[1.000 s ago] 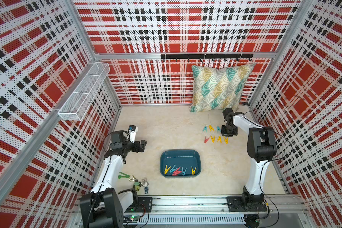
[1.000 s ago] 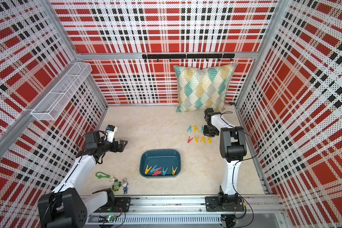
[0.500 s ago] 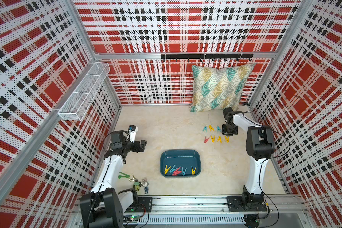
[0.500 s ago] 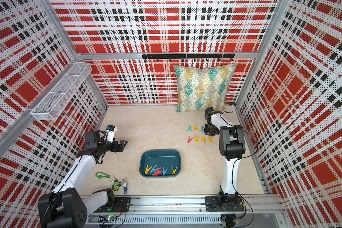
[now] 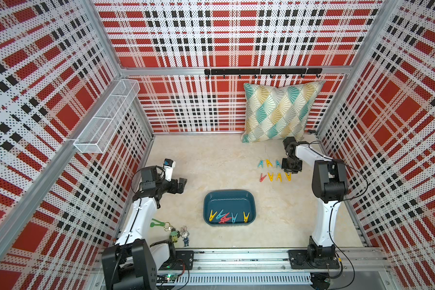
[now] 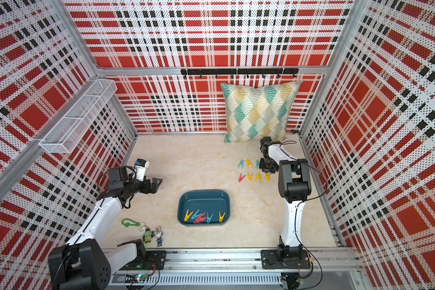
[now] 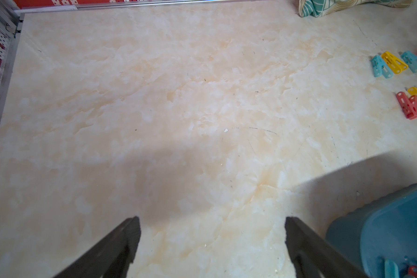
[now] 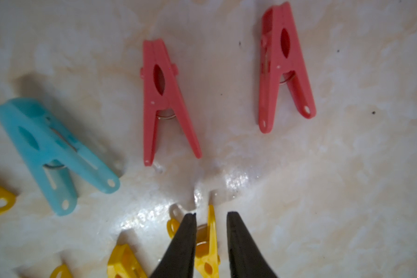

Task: Take the clothespins out of the storage box
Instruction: Place the clothespin at the center of the board, then pick up the clothespin from the storage box.

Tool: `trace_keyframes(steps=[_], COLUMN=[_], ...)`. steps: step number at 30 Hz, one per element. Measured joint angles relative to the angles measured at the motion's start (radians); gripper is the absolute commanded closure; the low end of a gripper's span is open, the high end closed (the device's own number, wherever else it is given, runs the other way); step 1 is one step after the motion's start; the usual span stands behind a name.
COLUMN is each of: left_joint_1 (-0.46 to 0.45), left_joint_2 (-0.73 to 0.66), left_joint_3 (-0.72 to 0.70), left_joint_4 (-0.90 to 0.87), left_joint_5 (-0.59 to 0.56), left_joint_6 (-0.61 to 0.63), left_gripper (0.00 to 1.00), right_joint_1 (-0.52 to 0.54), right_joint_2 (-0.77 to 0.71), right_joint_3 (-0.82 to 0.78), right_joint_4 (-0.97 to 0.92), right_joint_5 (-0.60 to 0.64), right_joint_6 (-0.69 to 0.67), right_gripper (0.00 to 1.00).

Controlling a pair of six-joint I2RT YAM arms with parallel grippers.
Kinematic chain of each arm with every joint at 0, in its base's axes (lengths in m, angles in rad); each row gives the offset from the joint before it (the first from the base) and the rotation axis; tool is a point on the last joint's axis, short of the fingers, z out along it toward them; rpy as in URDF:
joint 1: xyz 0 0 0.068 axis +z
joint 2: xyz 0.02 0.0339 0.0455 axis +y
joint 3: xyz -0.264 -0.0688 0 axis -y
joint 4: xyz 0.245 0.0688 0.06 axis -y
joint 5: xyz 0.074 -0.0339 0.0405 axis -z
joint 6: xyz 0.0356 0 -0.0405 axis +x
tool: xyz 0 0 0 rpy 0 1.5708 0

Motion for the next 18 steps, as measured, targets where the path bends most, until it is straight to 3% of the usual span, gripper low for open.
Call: trace_keyframes(steps=[6, 13, 18], left_joint_1=[0.0, 0.0, -0.002], left_joint_2=[0.0, 0.0, 0.001], left_joint_3=[0.0, 0.0, 0.0], left_joint_4=[0.0, 0.0, 0.0], left_joint_5=[0.0, 0.0, 0.0], left_joint_6=[0.0, 0.0, 0.001], left_gripper=[0.01, 0.01, 0.01], right_joint_1=[0.0, 0.021, 0.179], right_joint_2=[-0.115, -0.459, -0.645], right_joint_3=[-0.013, -0.147, -0.209], right_joint_4=[-0.005, 0.056, 0.084], right_joint_5=[-0.023, -0.127, -0.181], right_joint_6=[0.001, -0.023, -0.062], right_gripper=[0.69, 0.63, 0.59])
